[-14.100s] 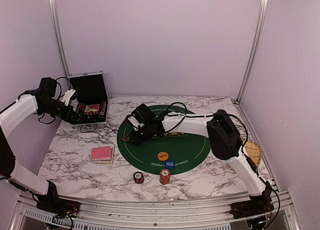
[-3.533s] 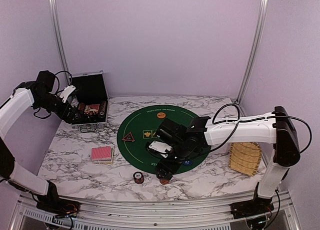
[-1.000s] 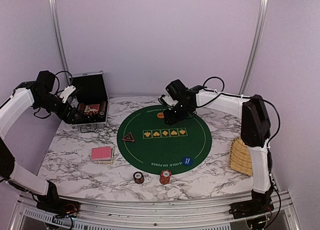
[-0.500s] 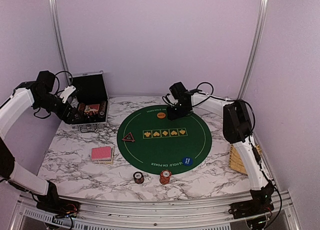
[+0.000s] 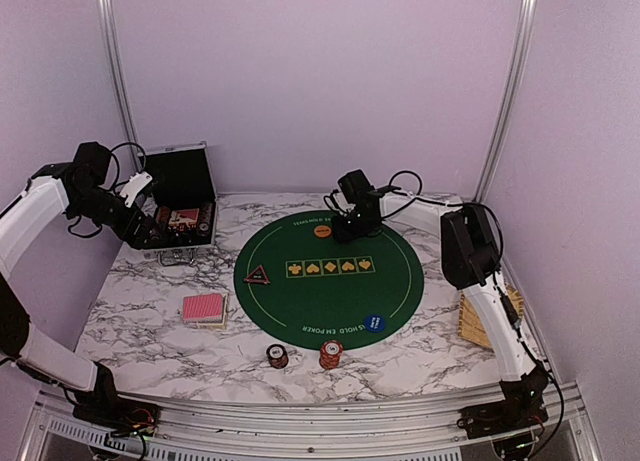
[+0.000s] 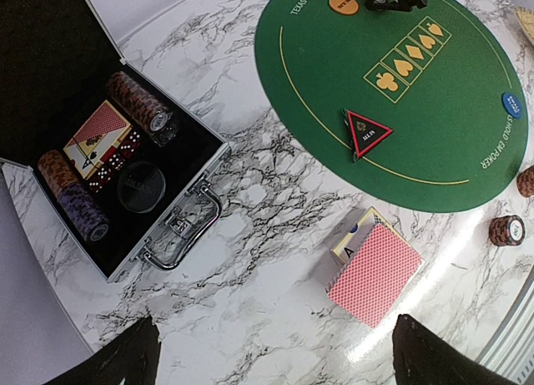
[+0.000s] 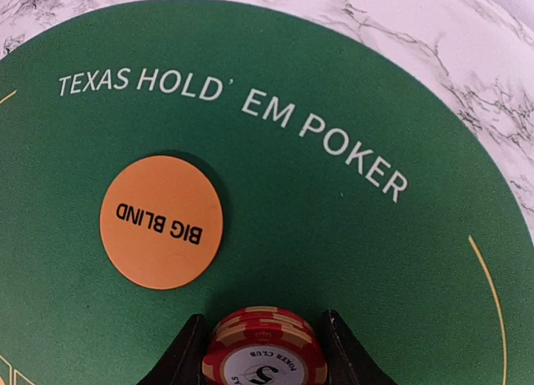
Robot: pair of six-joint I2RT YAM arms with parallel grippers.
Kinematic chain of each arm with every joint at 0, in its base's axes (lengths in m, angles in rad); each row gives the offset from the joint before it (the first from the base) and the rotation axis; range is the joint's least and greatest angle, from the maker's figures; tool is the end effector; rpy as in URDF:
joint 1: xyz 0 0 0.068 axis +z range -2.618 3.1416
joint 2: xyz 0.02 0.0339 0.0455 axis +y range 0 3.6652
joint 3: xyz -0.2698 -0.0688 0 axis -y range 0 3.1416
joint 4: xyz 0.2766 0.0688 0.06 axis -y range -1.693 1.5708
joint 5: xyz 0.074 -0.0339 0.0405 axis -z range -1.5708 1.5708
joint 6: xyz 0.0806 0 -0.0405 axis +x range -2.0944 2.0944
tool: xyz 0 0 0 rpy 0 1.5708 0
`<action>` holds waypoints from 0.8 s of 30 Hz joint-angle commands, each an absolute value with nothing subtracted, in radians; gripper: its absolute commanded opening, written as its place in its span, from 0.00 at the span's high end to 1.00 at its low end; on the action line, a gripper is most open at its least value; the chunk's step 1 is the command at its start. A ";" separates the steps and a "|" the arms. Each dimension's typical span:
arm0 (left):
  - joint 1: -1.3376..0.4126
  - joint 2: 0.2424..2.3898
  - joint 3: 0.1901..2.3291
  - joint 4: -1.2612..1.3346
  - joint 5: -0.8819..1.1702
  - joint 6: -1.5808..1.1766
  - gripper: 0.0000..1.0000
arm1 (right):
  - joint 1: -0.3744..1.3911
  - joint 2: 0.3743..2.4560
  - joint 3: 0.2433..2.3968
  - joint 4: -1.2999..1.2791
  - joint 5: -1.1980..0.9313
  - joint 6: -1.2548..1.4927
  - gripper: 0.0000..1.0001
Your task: Distribute texas hold em gaming equipment
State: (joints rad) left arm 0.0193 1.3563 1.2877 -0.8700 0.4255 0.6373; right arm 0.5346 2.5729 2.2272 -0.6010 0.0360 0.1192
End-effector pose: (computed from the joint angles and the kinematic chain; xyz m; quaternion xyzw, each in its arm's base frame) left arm 0.3303 -0.0269 0.2991 0.3451 0.8651 -0.0920 0.3523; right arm 0.5334 0.3125 0.0961 -0.1908 0.9322 0.0823 0.2962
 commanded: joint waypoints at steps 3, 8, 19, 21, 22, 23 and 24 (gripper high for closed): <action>0.015 1.363 1.298 -0.905 0.422 0.649 0.01 | 0.524 2.590 2.234 -0.570 0.053 0.126 0.72; 0.015 1.361 1.295 -0.905 0.425 0.646 0.01 | 0.525 2.581 2.233 -0.568 0.061 0.120 0.51; 0.015 1.346 1.315 -0.916 0.437 0.636 0.01 | 0.529 2.468 2.225 -0.584 0.060 0.079 0.40; 0.015 1.353 1.315 -0.917 0.432 0.636 0.01 | 0.538 2.403 2.173 -0.571 0.063 0.072 0.40; 0.015 1.355 1.315 -0.917 0.433 0.635 0.01 | 0.544 2.370 2.145 -0.565 0.060 0.069 0.40; 0.015 1.355 1.316 -0.918 0.435 0.635 0.01 | 0.551 2.333 2.113 -0.561 0.057 0.068 0.39; 0.015 1.356 1.316 -0.919 0.439 0.635 0.01 | 0.561 2.297 2.078 -0.559 0.050 0.068 0.37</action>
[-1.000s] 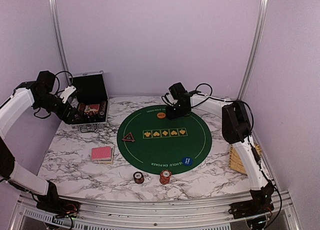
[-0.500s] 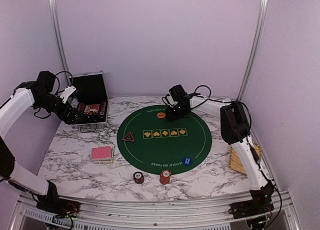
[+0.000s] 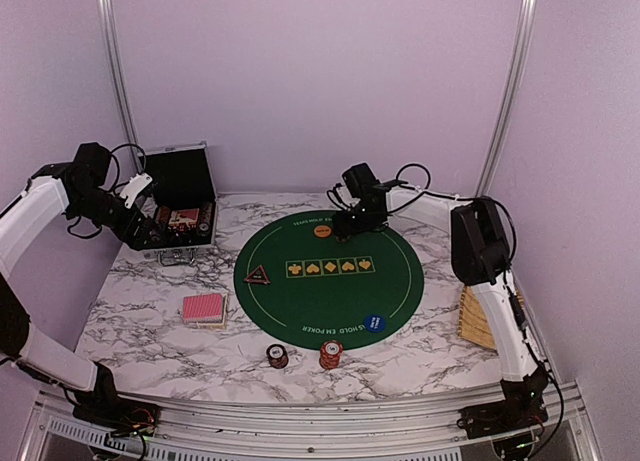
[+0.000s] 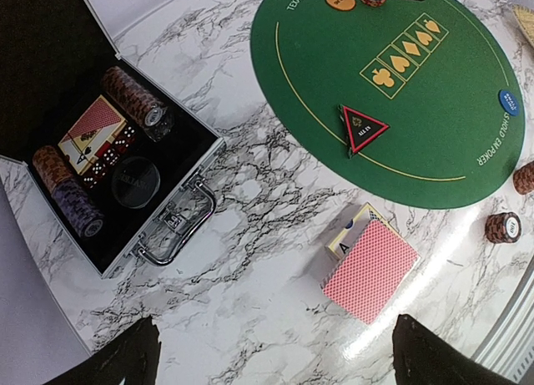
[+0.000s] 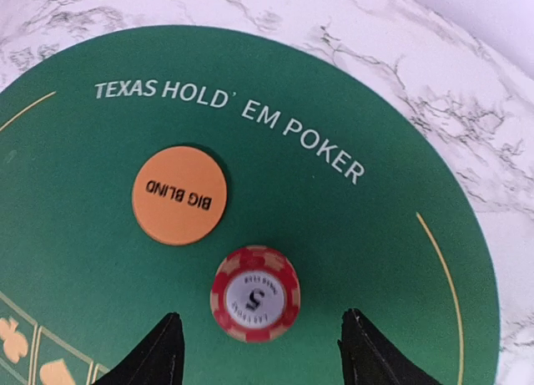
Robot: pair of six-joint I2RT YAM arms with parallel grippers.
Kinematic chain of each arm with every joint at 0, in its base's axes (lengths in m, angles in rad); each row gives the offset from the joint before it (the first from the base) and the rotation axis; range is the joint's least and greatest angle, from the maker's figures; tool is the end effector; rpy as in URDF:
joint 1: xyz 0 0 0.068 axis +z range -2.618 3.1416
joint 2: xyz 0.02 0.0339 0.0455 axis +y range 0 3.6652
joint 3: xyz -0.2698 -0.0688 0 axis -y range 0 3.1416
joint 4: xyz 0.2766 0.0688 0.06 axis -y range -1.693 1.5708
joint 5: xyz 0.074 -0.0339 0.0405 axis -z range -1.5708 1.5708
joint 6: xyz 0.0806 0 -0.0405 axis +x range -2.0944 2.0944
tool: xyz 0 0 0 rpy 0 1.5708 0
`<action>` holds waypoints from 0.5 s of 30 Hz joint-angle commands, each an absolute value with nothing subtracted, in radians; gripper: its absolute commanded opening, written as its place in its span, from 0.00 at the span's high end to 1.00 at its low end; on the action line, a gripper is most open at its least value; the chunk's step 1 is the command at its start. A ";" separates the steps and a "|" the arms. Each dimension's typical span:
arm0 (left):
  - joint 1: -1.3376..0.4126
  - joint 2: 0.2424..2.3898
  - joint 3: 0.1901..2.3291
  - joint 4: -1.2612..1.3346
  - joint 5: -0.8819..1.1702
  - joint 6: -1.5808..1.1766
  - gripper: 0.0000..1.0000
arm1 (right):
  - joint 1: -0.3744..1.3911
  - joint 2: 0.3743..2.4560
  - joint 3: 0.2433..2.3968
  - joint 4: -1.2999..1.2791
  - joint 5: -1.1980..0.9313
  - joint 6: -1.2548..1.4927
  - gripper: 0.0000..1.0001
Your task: Distribute texas hold em gaming equipment
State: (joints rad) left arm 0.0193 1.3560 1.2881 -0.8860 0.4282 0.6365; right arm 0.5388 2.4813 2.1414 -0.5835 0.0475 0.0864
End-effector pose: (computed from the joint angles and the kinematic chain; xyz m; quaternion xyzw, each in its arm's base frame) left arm 0.3283 -0.0271 0.2980 0.3442 0.8675 -0.0961 0.3460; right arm 0.5230 0.3082 0.1201 -0.2052 0.9253 0.0764 0.3095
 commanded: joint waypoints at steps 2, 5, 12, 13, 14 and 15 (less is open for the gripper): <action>0.015 1.353 1.317 -0.919 0.444 0.634 0.01 | 0.585 2.230 2.018 -0.576 0.039 0.062 0.32; 0.015 1.353 1.315 -0.919 0.449 0.633 0.01 | 0.639 2.121 1.893 -0.588 0.041 0.060 0.26; 0.015 1.347 1.312 -0.919 0.446 0.634 0.01 | 0.815 1.870 1.568 -0.596 0.028 0.093 0.11; 0.015 1.344 1.312 -0.920 0.445 0.635 0.01 | 0.844 1.838 1.540 -0.606 0.023 0.099 0.10; 0.015 1.343 1.312 -0.920 0.445 0.635 0.01 | 0.869 1.820 1.520 -0.622 0.020 0.106 0.09; 0.015 1.341 1.312 -0.920 0.443 0.635 0.01 | 0.898 1.804 1.500 -0.639 0.015 0.113 0.08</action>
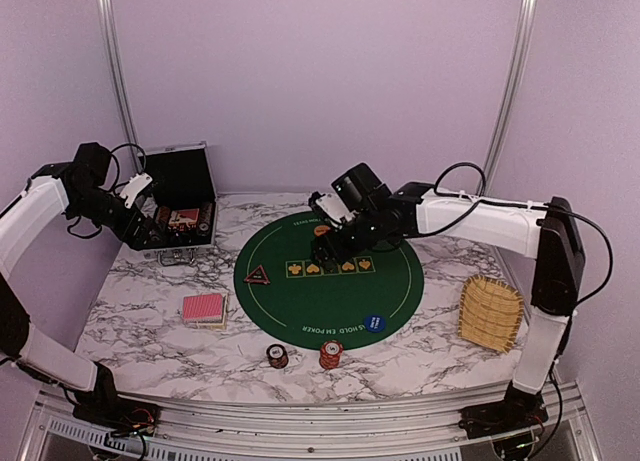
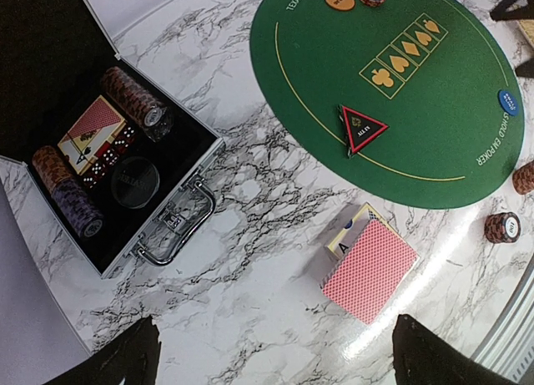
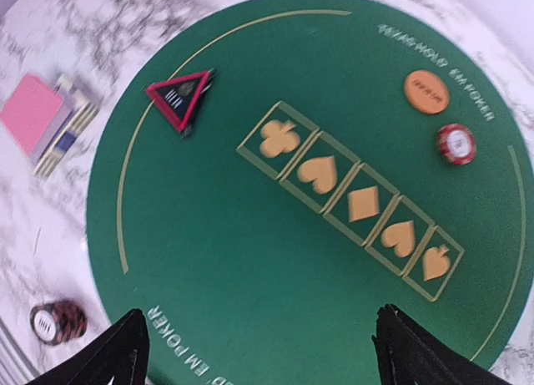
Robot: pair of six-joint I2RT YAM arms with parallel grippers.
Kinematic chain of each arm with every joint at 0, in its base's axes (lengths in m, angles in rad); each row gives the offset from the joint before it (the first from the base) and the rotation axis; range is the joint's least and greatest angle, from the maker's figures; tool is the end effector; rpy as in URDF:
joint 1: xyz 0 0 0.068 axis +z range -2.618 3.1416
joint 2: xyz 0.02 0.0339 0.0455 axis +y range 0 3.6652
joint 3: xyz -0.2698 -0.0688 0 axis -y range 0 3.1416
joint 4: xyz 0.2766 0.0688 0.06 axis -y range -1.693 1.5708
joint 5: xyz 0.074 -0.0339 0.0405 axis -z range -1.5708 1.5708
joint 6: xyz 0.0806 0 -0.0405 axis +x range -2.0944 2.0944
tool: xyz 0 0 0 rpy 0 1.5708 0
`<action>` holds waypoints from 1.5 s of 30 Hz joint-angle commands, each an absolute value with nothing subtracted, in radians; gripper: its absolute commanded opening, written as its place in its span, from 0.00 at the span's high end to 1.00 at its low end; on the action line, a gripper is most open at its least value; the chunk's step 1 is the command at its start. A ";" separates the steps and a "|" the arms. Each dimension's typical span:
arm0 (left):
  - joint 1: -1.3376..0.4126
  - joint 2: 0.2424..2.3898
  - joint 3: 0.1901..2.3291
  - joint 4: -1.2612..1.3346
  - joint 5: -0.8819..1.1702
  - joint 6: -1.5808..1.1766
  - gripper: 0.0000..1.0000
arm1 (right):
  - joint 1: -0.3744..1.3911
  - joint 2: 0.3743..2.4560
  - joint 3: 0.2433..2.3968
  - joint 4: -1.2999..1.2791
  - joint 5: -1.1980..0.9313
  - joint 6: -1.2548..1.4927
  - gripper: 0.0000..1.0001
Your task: Distribute texas hold em gaming equipment
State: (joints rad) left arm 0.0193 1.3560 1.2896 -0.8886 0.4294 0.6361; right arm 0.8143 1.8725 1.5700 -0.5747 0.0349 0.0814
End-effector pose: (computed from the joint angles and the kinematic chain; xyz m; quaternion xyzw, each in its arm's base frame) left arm 0.3281 -0.0272 0.2984 0.3441 0.8676 -0.0969 0.3457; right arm 0.3321 0.3478 0.2271 -0.3314 0.8800 0.1324 0.3134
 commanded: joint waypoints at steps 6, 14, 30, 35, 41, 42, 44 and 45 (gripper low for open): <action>0.015 1.328 1.308 -0.922 0.444 0.634 0.01 | 1.031 1.776 1.406 -0.700 -0.032 0.153 0.04; 0.013 1.320 1.308 -0.928 0.448 0.630 0.01 | 1.105 1.777 1.342 -0.726 -0.057 0.167 0.03; 0.008 1.324 1.314 -0.931 0.444 0.635 0.01 | 1.119 1.817 1.318 -0.742 -0.074 0.147 0.17; 0.008 1.324 1.311 -0.931 0.443 0.637 0.01 | 1.118 1.828 1.305 -0.738 -0.069 0.143 0.17; 0.007 1.325 1.314 -0.931 0.443 0.638 0.01 | 1.118 1.840 1.298 -0.728 -0.067 0.138 0.17; 0.008 1.325 1.315 -0.931 0.443 0.638 0.01 | 1.118 1.841 1.298 -0.726 -0.068 0.139 0.18; 0.008 1.324 1.315 -0.931 0.443 0.638 0.01 | 1.118 1.843 1.299 -0.722 -0.068 0.137 0.18; 0.008 1.322 1.315 -0.931 0.441 0.640 0.01 | 1.118 1.844 1.299 -0.721 -0.068 0.136 0.18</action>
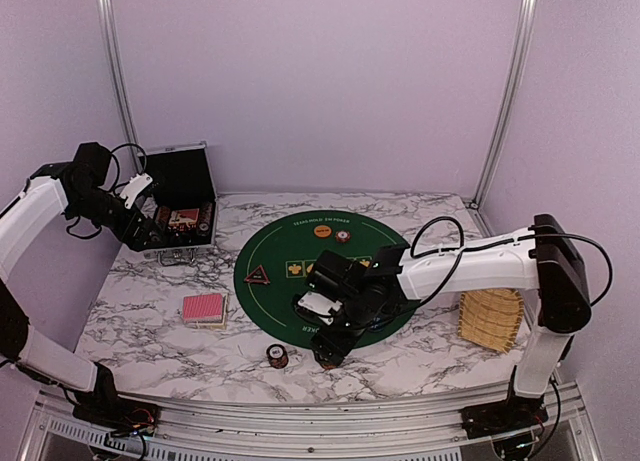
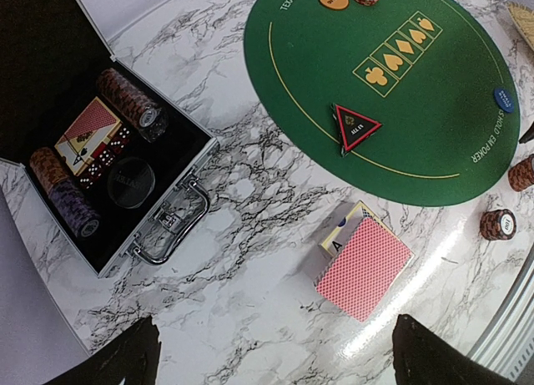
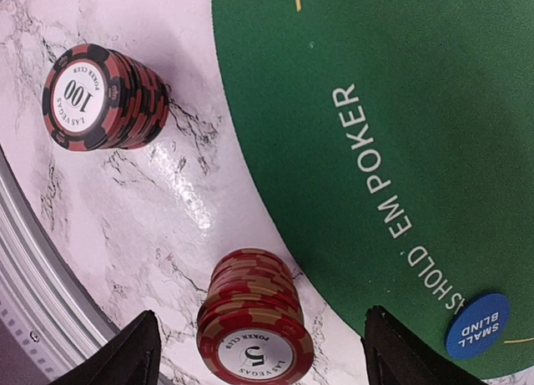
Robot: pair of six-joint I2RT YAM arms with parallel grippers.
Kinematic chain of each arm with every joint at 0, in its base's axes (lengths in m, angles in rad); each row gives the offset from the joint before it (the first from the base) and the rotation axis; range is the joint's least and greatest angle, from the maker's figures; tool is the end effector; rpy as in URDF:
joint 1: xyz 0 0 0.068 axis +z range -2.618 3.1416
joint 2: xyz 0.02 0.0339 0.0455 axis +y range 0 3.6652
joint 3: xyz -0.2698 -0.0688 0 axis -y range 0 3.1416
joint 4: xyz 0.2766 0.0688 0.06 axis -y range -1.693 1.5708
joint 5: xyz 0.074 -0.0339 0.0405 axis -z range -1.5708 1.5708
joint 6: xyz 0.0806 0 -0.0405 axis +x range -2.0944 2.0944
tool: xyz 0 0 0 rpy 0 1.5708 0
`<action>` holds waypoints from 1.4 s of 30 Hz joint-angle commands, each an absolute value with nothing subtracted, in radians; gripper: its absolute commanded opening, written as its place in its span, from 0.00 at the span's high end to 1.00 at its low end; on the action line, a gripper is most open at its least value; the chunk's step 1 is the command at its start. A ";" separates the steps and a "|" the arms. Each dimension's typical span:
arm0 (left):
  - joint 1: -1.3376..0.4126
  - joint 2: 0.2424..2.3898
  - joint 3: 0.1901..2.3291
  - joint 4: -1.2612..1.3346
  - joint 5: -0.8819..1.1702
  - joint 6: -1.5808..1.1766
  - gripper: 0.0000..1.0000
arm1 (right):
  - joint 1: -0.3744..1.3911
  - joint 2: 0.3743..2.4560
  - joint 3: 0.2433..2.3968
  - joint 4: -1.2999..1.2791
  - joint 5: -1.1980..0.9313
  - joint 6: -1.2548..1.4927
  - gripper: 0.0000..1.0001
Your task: Distribute texas hold em gaming equipment
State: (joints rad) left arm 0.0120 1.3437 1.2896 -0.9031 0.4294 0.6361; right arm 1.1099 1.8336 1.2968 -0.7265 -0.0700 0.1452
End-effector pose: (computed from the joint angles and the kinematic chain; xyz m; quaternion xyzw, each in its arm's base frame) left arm 0.3239 -0.0297 0.3009 0.3472 0.8667 -0.0986 0.3444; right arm 0.1752 0.3654 0.1370 -0.4629 0.8724 0.1179 0.1036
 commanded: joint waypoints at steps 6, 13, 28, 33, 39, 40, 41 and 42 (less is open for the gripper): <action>0.008 1.319 1.314 -0.931 0.442 0.640 0.01 | 1.117 1.854 1.299 -0.713 -0.064 0.132 0.21; 0.008 1.319 1.312 -0.931 0.441 0.640 0.01 | 1.112 1.858 1.293 -0.701 -0.064 0.132 0.25; 0.008 1.316 1.311 -0.932 0.438 0.644 0.01 | 1.102 1.866 1.283 -0.689 -0.073 0.129 0.36; 0.008 1.313 1.308 -0.932 0.437 0.646 0.01 | 1.100 1.860 1.287 -0.692 -0.078 0.129 0.49; 0.008 1.316 1.308 -0.933 0.436 0.647 0.01 | 1.100 1.841 1.305 -0.711 -0.086 0.130 0.66; 0.008 1.316 1.308 -0.933 0.438 0.647 0.01 | 1.100 1.837 1.309 -0.714 -0.086 0.130 0.68; 0.008 1.316 1.308 -0.933 0.437 0.647 0.01 | 1.100 1.836 1.313 -0.720 -0.086 0.130 0.71; 0.008 1.315 1.308 -0.931 0.438 0.648 0.01 | 1.100 1.832 1.316 -0.727 -0.087 0.131 0.74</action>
State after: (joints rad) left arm 0.0120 1.3399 1.2896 -0.9039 0.4290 0.6369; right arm 1.1030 1.8511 1.2842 -0.7082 -0.0803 0.1299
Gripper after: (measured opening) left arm 0.989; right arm 0.392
